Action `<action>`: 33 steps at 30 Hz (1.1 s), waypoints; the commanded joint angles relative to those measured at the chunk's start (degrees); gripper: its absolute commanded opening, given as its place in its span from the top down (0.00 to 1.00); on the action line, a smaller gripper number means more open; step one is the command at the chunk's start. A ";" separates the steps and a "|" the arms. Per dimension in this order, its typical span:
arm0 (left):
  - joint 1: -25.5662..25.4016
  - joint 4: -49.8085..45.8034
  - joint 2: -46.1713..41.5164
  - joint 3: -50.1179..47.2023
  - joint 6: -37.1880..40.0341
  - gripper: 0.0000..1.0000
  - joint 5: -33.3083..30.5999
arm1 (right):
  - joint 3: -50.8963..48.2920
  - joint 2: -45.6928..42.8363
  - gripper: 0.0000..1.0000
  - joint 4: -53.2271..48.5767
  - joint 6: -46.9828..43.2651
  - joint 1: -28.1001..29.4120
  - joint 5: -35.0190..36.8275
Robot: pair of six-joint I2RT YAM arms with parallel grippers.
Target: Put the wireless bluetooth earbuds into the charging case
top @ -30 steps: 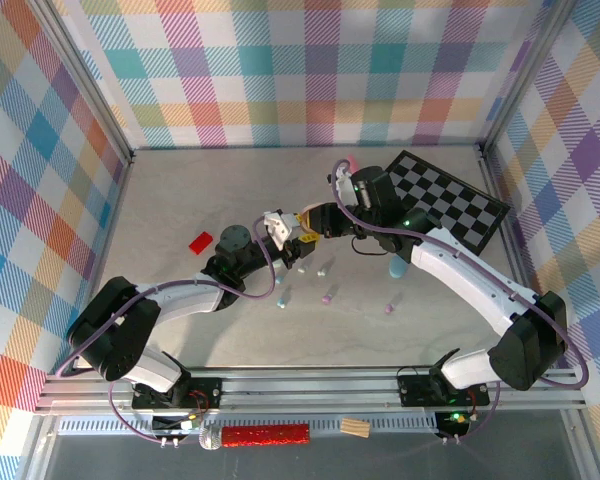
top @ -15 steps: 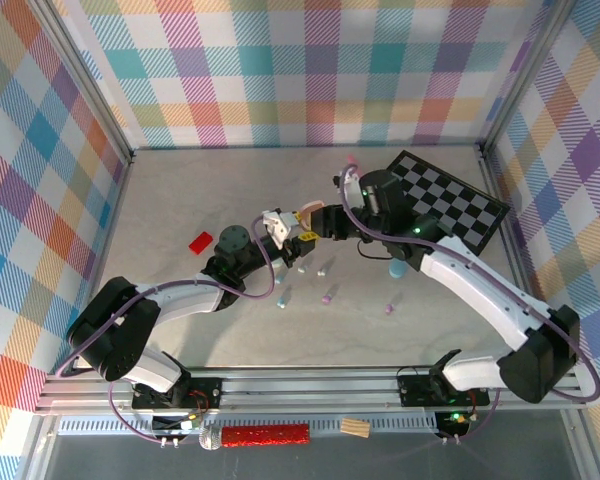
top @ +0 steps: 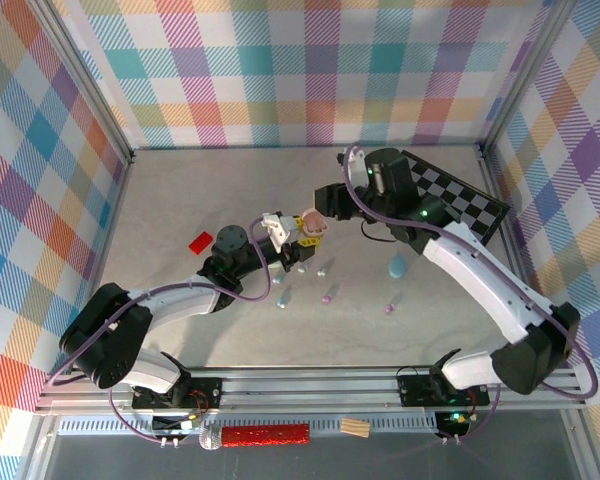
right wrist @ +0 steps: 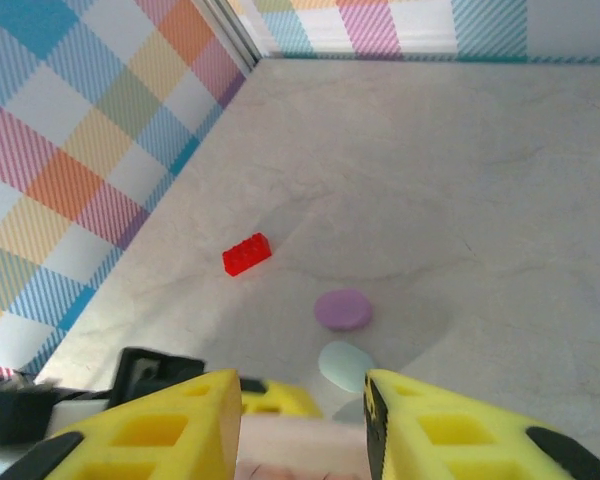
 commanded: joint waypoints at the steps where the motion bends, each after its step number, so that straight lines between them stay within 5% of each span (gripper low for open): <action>1: -0.36 -1.01 -1.62 0.61 0.82 0.62 2.43 | 3.29 3.29 0.63 -5.10 -2.93 -0.35 -0.77; 10: -0.36 1.64 -1.17 1.01 -1.45 0.62 0.94 | -0.10 -0.62 0.64 -5.80 -3.66 -0.52 -0.85; 17: -0.36 5.82 -0.70 0.40 -4.23 0.62 0.12 | -3.21 -4.97 0.52 -3.90 1.15 -3.23 -6.64; 25: -0.36 13.13 -0.72 -0.03 -9.21 0.62 0.32 | -12.96 -7.28 0.28 13.43 20.75 -11.64 -31.00; 33: -0.36 18.34 0.81 1.12 -11.35 0.62 0.22 | -18.04 -3.72 0.28 31.94 35.61 -12.30 -47.22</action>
